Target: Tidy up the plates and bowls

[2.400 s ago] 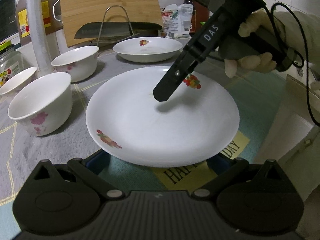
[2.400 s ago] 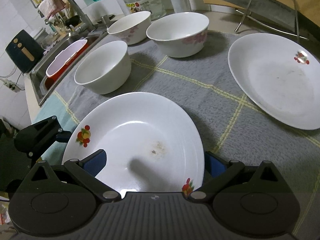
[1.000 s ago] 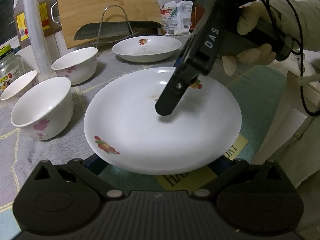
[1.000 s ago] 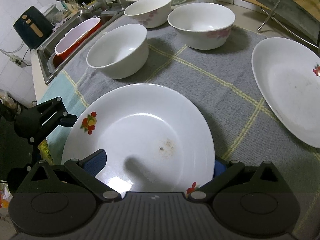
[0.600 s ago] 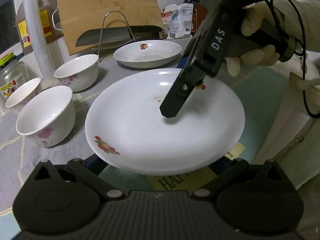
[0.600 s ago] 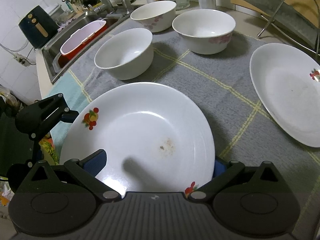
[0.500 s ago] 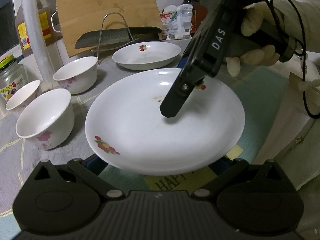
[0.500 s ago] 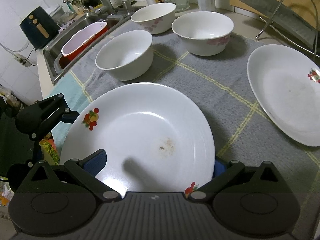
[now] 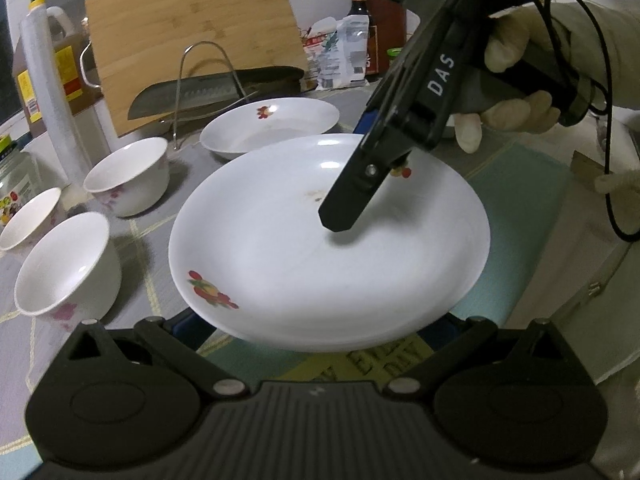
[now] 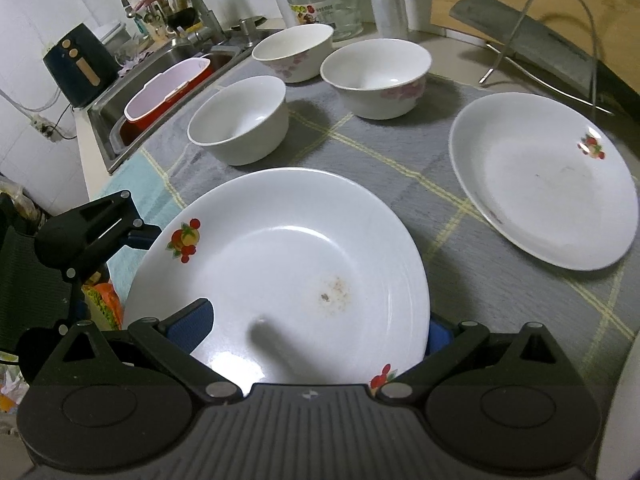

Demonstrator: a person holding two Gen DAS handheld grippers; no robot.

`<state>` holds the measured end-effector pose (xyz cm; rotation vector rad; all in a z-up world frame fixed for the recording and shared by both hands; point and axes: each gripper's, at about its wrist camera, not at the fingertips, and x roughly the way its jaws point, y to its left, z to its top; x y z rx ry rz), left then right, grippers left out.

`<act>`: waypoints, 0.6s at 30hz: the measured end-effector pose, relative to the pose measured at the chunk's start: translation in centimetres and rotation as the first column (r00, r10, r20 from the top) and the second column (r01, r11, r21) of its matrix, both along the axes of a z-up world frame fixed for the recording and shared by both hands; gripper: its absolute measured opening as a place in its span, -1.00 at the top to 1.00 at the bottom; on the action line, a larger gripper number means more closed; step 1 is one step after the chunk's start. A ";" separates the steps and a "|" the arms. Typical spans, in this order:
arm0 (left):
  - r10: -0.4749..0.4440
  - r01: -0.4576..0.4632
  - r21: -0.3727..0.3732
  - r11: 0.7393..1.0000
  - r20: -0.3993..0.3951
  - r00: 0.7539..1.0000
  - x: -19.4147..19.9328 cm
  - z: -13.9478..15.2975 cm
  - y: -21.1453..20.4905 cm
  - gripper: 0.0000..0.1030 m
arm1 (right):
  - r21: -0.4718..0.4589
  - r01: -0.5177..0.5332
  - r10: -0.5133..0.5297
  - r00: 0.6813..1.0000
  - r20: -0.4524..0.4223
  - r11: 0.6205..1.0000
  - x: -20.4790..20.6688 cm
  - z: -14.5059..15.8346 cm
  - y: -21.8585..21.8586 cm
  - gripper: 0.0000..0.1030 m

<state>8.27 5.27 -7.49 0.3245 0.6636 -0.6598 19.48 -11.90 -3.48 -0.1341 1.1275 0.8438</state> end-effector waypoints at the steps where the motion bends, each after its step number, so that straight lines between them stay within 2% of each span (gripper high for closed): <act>1: -0.002 0.002 0.000 1.000 0.001 1.000 0.1 0.0 -0.3 -0.99 | 0.000 0.002 -0.002 1.000 0.002 1.000 0.0 0.1 -0.3 -1.00; 18: -0.040 0.040 0.003 0.999 0.013 0.999 1.4 0.5 -5.3 -0.99 | 0.016 0.043 -0.043 0.999 0.021 0.999 0.3 0.9 -6.1 -1.00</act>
